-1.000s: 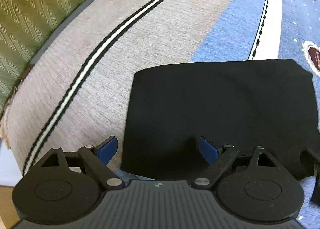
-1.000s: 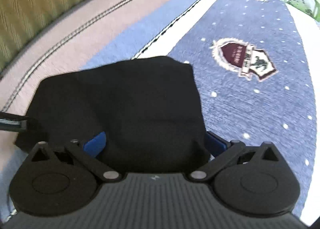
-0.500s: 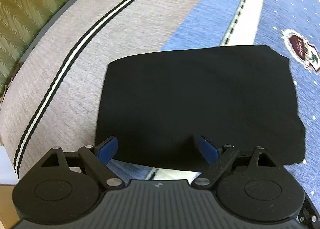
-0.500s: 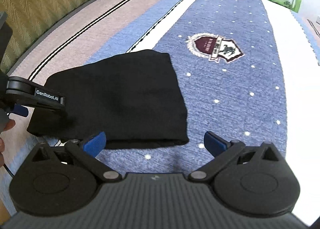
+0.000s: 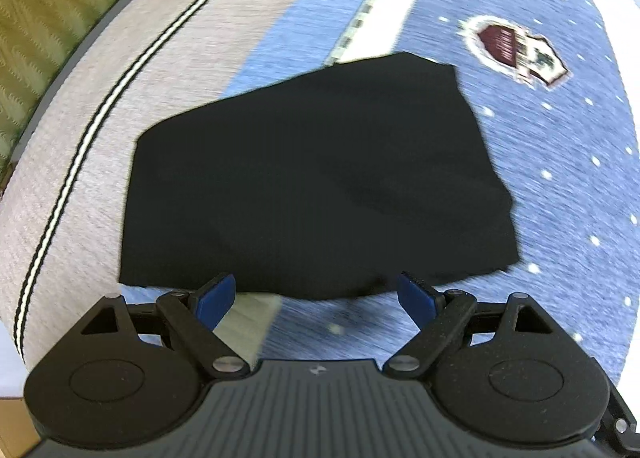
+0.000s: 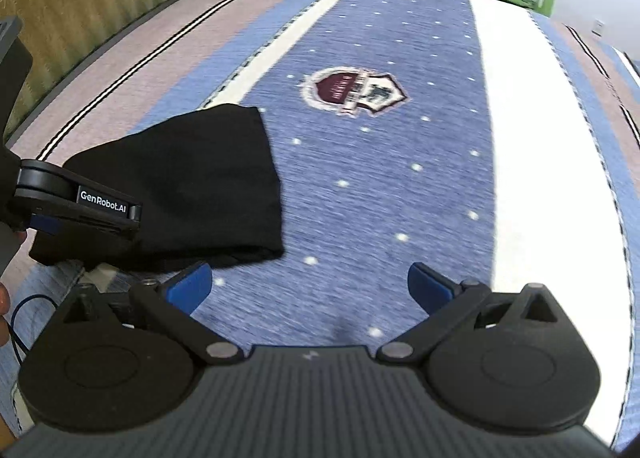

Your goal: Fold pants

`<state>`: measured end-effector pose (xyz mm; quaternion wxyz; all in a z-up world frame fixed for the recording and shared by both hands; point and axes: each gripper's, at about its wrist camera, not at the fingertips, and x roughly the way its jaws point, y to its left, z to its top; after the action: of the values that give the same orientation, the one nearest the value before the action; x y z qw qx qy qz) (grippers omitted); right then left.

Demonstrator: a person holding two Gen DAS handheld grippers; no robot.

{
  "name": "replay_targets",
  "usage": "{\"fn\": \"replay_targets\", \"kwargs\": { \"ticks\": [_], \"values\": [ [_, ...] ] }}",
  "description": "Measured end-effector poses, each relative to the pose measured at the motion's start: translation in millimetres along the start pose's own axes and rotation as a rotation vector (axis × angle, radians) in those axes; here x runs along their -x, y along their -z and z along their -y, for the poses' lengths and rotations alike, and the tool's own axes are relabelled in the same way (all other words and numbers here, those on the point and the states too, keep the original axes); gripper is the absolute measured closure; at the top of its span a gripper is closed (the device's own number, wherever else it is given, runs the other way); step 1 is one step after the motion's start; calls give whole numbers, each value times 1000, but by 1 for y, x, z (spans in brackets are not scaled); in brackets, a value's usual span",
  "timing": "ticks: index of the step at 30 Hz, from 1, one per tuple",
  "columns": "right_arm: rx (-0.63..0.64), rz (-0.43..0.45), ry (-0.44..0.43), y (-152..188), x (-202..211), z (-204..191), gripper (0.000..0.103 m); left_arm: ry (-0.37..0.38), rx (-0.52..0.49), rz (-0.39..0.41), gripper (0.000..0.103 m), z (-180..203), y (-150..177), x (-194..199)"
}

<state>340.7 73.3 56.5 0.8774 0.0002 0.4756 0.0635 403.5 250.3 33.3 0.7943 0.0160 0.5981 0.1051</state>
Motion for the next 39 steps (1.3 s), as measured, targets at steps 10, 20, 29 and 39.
{"fn": "replay_targets", "kwargs": {
  "ticks": [10, 20, 29, 39],
  "values": [
    [-63, 3, 37, 25, 29, 55, 0, 32, -77, 1, 15, 63, 26, 26],
    [-88, -7, 45, 43, 48, 95, 0, 44, -129, -9, 15, 107, 51, 42],
    [-120, -6, 62, 56, 57, 125, 0, 43, -154, -24, 15, 134, 67, 46],
    [-154, -13, 88, 69, 59, 148, 0, 44, -169, -37, 15, 154, 76, 47]
  ]
}}
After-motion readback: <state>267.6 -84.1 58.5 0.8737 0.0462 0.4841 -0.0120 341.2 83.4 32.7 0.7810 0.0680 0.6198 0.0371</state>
